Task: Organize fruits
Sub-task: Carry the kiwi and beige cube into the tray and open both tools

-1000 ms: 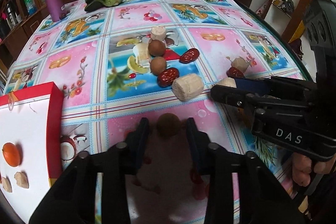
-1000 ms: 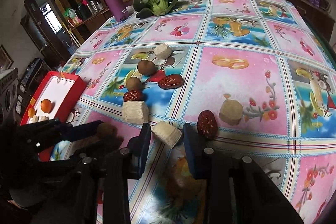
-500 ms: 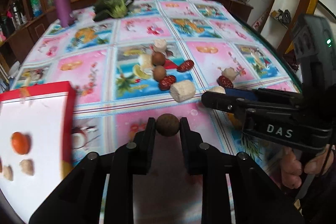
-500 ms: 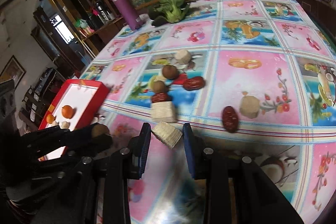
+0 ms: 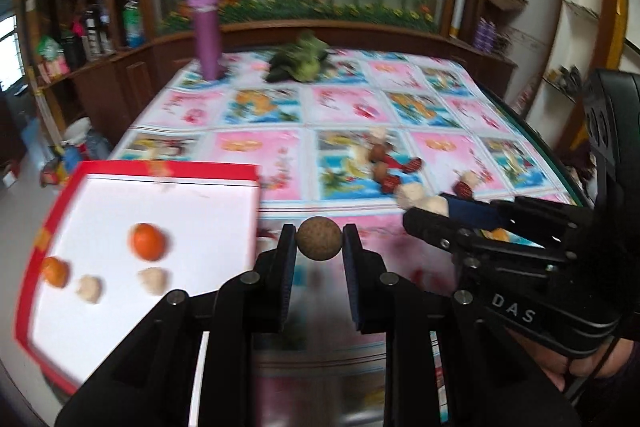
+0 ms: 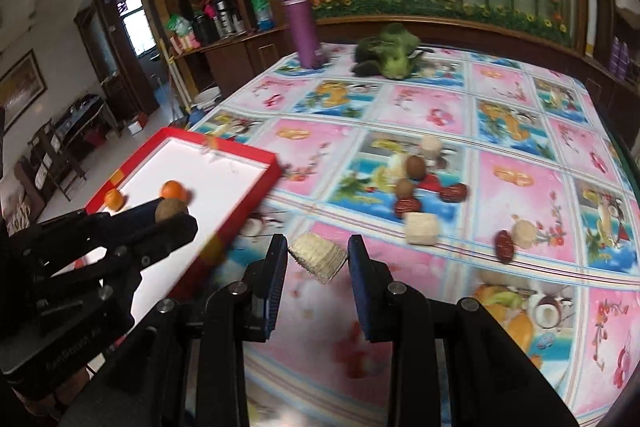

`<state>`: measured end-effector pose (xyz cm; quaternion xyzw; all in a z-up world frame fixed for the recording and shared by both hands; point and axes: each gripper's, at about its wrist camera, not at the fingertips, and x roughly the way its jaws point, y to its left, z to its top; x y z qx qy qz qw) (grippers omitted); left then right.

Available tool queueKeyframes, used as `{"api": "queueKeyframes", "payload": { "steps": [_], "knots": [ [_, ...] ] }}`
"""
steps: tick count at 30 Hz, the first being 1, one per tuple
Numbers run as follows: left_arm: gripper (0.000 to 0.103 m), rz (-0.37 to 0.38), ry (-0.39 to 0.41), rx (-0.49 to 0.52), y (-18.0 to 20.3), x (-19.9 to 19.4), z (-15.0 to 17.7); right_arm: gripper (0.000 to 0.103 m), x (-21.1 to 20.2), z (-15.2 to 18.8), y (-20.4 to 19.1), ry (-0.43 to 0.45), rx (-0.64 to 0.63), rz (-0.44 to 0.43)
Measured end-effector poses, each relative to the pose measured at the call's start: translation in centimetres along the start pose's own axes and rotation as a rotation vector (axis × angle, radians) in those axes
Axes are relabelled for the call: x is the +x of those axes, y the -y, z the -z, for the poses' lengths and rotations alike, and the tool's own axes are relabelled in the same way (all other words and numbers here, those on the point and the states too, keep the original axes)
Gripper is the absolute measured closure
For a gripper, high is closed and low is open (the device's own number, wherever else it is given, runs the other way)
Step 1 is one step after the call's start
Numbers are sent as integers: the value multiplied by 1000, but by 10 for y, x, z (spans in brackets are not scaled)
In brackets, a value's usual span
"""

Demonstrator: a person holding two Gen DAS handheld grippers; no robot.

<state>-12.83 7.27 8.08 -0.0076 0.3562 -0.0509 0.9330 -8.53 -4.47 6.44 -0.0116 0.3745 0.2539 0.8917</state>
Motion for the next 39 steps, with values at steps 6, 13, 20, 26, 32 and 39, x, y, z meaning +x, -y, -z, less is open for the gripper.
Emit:
{"api": "queueKeyframes", "payload": {
  "steps": [6, 13, 20, 26, 32, 39],
  "knots": [
    [78, -85, 32, -68, -42, -19, 12, 73, 13, -6, -48, -25, -57, -47],
    [78, -169, 52, -136, -87, -32, 26, 73, 35, -10, -96, -63, -111, -93],
    [78, -233, 37, -220, -136, -36, 44, 73, 59, -11, -120, -118, -140, -111],
    [78, -281, -16, -268, -169, -25, 57, 73, 83, -9, -138, -177, -149, -128],
    [78, -265, -41, -282, -181, -17, 60, 73, 90, -21, -153, -161, -166, -147],
    [78, -272, -48, -221, -185, -3, 36, 73, 98, -26, -126, -155, -92, -75]
  ]
}}
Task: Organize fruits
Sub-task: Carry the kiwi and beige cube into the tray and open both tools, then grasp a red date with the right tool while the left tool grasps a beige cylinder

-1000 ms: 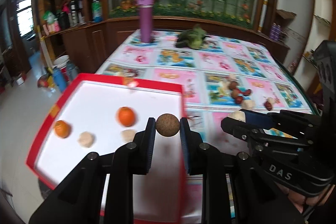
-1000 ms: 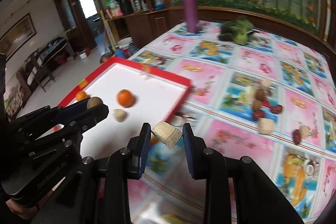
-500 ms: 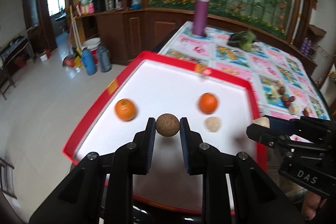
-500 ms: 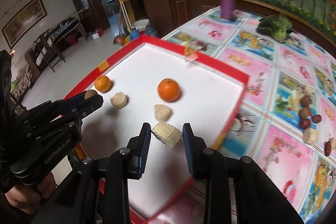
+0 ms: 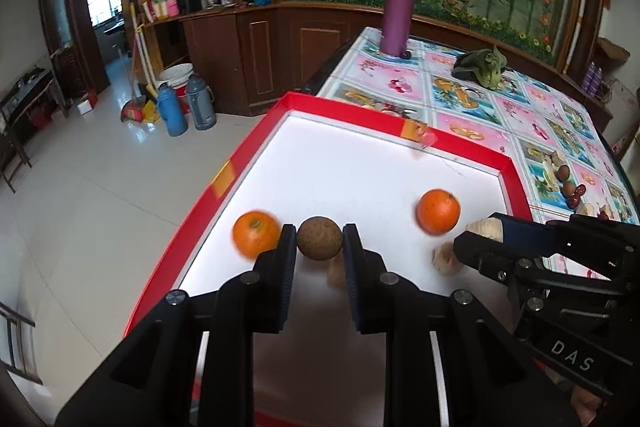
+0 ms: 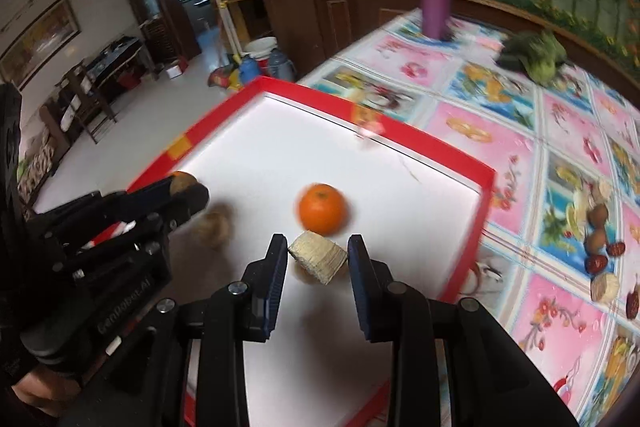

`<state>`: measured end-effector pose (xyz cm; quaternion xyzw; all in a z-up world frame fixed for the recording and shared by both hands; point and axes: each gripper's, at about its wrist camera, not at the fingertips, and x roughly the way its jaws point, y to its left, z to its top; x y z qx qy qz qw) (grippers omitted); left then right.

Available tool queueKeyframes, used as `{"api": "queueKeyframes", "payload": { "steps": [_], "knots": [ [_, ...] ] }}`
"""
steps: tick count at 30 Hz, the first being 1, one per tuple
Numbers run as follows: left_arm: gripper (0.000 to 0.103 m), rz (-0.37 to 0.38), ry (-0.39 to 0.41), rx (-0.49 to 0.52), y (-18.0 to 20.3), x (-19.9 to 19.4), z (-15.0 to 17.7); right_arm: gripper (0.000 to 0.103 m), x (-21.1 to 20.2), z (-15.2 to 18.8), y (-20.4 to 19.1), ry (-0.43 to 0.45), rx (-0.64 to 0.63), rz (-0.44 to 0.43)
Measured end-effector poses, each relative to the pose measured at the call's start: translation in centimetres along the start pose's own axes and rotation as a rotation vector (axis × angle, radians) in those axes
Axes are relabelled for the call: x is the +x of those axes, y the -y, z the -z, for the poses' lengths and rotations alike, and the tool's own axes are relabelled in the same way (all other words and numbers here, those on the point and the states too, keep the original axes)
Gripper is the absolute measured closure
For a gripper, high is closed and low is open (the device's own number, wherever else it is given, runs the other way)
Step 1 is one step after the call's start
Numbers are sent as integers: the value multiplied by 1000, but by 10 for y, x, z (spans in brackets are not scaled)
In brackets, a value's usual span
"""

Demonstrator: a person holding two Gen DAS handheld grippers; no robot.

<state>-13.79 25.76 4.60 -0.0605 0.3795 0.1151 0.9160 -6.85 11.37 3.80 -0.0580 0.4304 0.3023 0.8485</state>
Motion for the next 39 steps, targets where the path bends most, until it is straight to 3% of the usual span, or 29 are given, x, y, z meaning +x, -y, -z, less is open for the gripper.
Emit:
{"api": "queueKeyframes", "payload": {
  "steps": [4, 12, 13, 15, 20, 23, 26, 30, 35, 39],
  "knots": [
    [78, 13, -31, 36, 13, 19, -12, 73, 7, -2, 16, -1, 20, 60],
    [77, -23, -135, 23, 17, 51, -24, 70, 24, -4, 19, -74, 29, 42],
    [75, -35, -140, 35, 18, 51, -23, 69, 22, -4, 19, -81, 28, 40],
    [57, -64, -162, 40, 18, 54, -21, 62, 17, -3, 20, -72, 25, 38],
    [32, -65, -144, 44, 20, 41, -21, 61, -10, 1, 32, -6, 34, 10],
    [32, -64, -111, 38, 25, 24, -19, 56, -31, 8, 47, 45, 49, 23],
    [26, -5, -80, 67, 45, 3, -17, 55, -53, 18, 73, 80, 73, 43],
    [26, 131, -55, 148, 92, -23, -13, 55, -80, 35, 123, 94, 140, 97],
    [26, 250, -100, 230, 149, -25, -5, 55, -110, 67, 196, 106, 268, 183],
    [26, 286, -139, 251, 183, -18, -3, 55, -121, 79, 234, 104, 319, 227]
  ]
}}
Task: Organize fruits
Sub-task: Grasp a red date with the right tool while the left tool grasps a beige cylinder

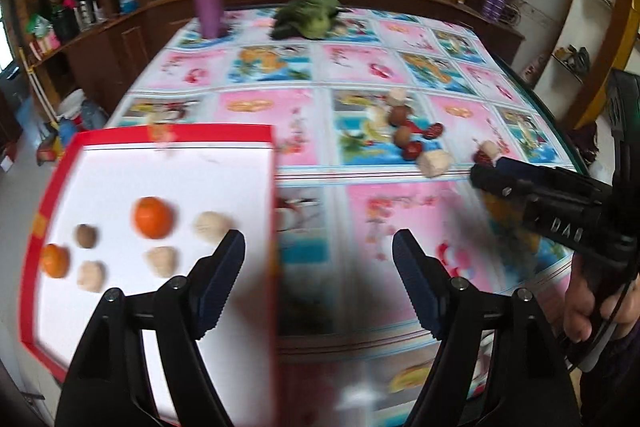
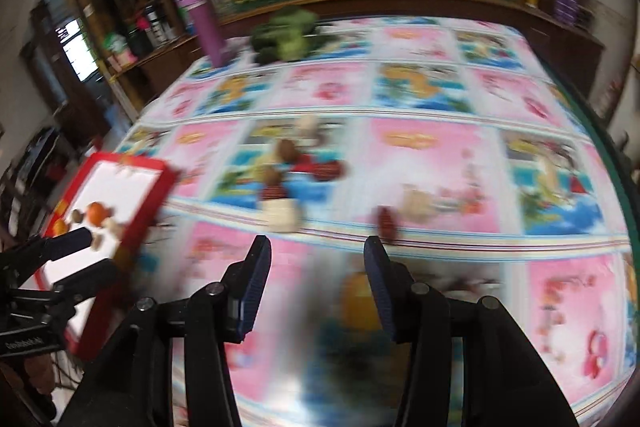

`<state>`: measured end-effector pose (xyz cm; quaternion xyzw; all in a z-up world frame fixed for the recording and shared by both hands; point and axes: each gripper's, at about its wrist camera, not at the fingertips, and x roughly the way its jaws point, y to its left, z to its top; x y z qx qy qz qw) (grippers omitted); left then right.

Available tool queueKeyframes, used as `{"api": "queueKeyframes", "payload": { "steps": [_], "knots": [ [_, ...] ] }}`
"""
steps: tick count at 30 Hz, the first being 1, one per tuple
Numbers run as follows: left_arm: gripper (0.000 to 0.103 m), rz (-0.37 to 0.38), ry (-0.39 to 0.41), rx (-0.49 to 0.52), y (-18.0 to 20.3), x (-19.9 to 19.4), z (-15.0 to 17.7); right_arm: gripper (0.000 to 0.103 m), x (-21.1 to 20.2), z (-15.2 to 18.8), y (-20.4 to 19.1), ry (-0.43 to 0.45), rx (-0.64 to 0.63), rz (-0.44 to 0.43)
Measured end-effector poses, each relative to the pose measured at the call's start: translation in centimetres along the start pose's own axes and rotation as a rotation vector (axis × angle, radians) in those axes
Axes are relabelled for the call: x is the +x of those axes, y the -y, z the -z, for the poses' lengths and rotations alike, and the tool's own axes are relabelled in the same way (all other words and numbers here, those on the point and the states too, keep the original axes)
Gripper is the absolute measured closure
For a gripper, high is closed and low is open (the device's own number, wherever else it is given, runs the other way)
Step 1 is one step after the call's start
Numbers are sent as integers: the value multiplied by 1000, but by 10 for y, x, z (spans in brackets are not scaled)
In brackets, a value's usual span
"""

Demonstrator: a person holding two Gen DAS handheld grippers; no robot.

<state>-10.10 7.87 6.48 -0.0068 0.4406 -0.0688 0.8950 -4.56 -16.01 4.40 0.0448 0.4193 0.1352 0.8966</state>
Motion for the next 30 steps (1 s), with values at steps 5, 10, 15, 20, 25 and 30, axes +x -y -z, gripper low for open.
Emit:
{"api": "queueKeyframes", "payload": {
  "steps": [5, 10, 15, 20, 25, 30],
  "knots": [
    [26, 19, -27, 32, 32, 15, -13, 55, 15, -7, 18, -17, -21, 20],
    [26, 23, -71, 42, 54, 34, -23, 63, 36, -14, 28, -52, 3, -20],
    [26, 29, -95, 49, 67, 47, -30, 85, 46, -12, 27, -74, -21, -13],
    [26, 49, -121, 24, 79, 66, -39, 85, 44, -11, 32, -68, -9, -28],
    [26, 29, -132, -12, 92, 88, -49, 85, 41, -11, 49, -60, 72, -18],
    [26, -3, -122, -23, 104, 103, -54, 85, 34, -12, 50, -31, 88, -38]
  ]
}}
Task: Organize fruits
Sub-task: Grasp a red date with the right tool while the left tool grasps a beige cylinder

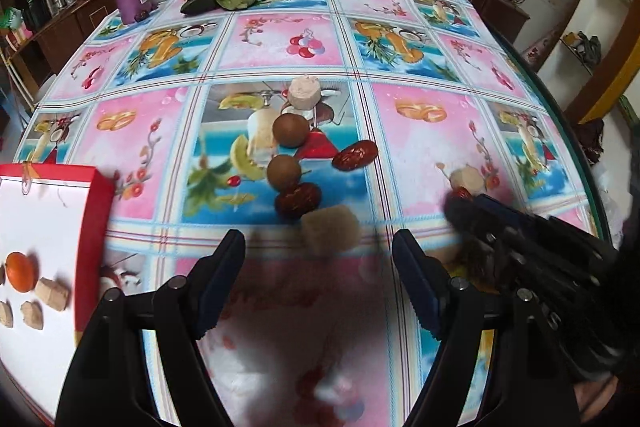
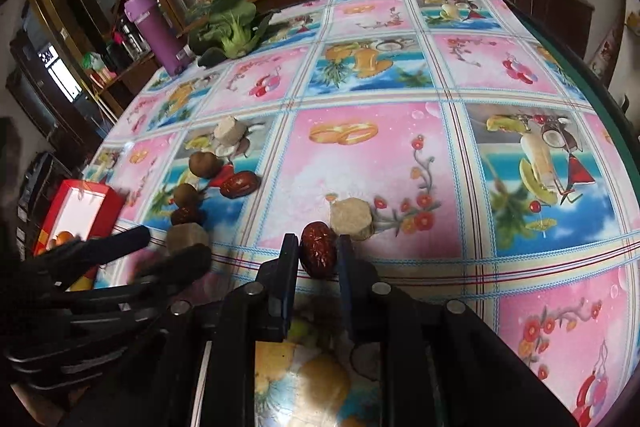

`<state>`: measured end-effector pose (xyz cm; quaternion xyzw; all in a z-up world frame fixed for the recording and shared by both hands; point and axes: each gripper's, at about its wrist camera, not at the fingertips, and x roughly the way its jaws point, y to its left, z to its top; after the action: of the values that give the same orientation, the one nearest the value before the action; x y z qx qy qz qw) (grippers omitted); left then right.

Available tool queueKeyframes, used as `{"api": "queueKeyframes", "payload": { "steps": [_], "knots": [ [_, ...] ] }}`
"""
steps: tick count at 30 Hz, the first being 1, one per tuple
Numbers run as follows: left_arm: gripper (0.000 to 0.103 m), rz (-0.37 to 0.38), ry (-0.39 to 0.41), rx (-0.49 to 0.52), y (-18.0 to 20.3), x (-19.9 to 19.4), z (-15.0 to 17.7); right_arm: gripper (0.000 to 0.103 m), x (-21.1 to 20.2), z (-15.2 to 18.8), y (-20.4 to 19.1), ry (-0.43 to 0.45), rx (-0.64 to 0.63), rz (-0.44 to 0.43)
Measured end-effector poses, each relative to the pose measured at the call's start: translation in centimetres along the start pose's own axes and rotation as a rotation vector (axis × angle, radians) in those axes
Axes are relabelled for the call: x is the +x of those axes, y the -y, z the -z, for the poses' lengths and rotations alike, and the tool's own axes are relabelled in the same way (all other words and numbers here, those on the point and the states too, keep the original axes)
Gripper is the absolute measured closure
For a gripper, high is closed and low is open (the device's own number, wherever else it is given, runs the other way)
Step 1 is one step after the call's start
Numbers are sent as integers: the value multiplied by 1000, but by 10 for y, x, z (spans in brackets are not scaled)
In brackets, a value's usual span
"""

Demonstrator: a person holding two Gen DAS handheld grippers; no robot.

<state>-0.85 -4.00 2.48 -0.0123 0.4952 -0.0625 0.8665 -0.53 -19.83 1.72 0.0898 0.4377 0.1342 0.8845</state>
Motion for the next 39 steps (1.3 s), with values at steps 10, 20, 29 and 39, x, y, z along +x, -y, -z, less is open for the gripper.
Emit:
{"api": "queueKeyframes", "payload": {
  "steps": [10, 20, 29, 39],
  "knots": [
    [68, -7, 11, 1, 2, 14, -1, 85, -4, -2, -1, 25, 7, -24],
    [68, 23, 44, 14, -7, -10, 21, 85, -19, -2, -11, 130, -32, -56],
    [68, -83, 216, 29, -41, -78, 49, 85, -26, 12, -46, 161, -41, -109],
    [68, -180, 322, -56, -94, -120, 71, 85, -44, 32, -151, 167, -214, -212]
  ]
}}
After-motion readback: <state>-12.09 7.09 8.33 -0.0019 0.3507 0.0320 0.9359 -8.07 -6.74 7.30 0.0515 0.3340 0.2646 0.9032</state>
